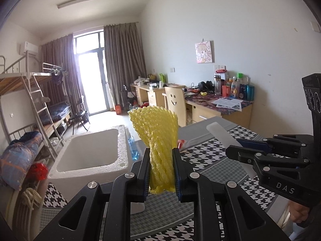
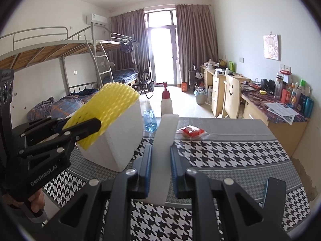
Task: Organize soft objects
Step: 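Carry the yellow net and white tube with both grippers over the foam box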
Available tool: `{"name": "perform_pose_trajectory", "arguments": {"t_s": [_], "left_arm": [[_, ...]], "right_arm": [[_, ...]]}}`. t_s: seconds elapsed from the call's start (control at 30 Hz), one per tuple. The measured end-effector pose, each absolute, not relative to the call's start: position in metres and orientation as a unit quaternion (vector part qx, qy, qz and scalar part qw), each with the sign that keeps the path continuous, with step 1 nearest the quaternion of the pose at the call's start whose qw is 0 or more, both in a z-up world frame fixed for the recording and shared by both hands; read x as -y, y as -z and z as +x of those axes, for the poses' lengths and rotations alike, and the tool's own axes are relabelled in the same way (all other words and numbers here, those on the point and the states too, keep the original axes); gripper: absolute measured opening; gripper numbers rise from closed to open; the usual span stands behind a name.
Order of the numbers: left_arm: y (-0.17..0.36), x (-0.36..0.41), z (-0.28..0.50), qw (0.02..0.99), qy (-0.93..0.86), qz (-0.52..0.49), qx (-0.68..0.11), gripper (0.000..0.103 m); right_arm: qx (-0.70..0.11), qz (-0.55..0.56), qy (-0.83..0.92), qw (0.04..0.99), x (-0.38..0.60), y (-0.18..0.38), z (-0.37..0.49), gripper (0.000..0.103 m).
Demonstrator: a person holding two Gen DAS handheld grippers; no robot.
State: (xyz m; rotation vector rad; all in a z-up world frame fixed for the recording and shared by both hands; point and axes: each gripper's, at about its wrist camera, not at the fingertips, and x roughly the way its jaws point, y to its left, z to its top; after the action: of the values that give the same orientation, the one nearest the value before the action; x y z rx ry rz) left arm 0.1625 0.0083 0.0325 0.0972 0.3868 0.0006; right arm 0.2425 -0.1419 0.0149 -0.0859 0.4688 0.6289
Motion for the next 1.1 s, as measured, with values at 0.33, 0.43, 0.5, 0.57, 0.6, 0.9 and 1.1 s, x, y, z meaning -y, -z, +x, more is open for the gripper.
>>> {"name": "perform_pose_trajectory", "arguments": {"t_s": [0.33,0.43,0.5,0.57,0.6,0.9,1.1], "left_arm": [[-0.035,-0.021,0.171,0.98,-0.016,0.04,-0.192,0.021],[-0.037,-0.028,0.174,0.98,-0.025,0.035,-0.192,0.021],[-0.038,-0.031,0.175,0.98,-0.028,0.036,-0.192,0.021],[-0.039,-0.035,0.176,0.98,-0.032,0.035,-0.192,0.021],[-0.039,-0.036,0.176,0.98,-0.033,0.034,-0.192,0.021],[-0.038,-0.053,0.183,0.979,-0.059,0.026,-0.194,0.021],[-0.041,-0.066,0.185,0.978,-0.075,0.017,-0.193,0.021]], "right_arm": [[-0.23,-0.047,-0.307,0.922,0.129,-0.021,0.252,0.021],[-0.235,-0.05,-0.305,0.922,0.125,-0.021,0.255,0.021],[-0.236,-0.052,-0.306,0.921,0.12,-0.022,0.257,0.021],[-0.234,-0.055,-0.307,0.921,0.117,-0.023,0.258,0.021],[-0.233,-0.058,-0.306,0.921,0.115,-0.023,0.259,0.021],[-0.239,-0.065,-0.309,0.918,0.098,-0.024,0.266,0.021],[-0.24,-0.069,-0.316,0.915,0.088,-0.025,0.268,0.021]]}}
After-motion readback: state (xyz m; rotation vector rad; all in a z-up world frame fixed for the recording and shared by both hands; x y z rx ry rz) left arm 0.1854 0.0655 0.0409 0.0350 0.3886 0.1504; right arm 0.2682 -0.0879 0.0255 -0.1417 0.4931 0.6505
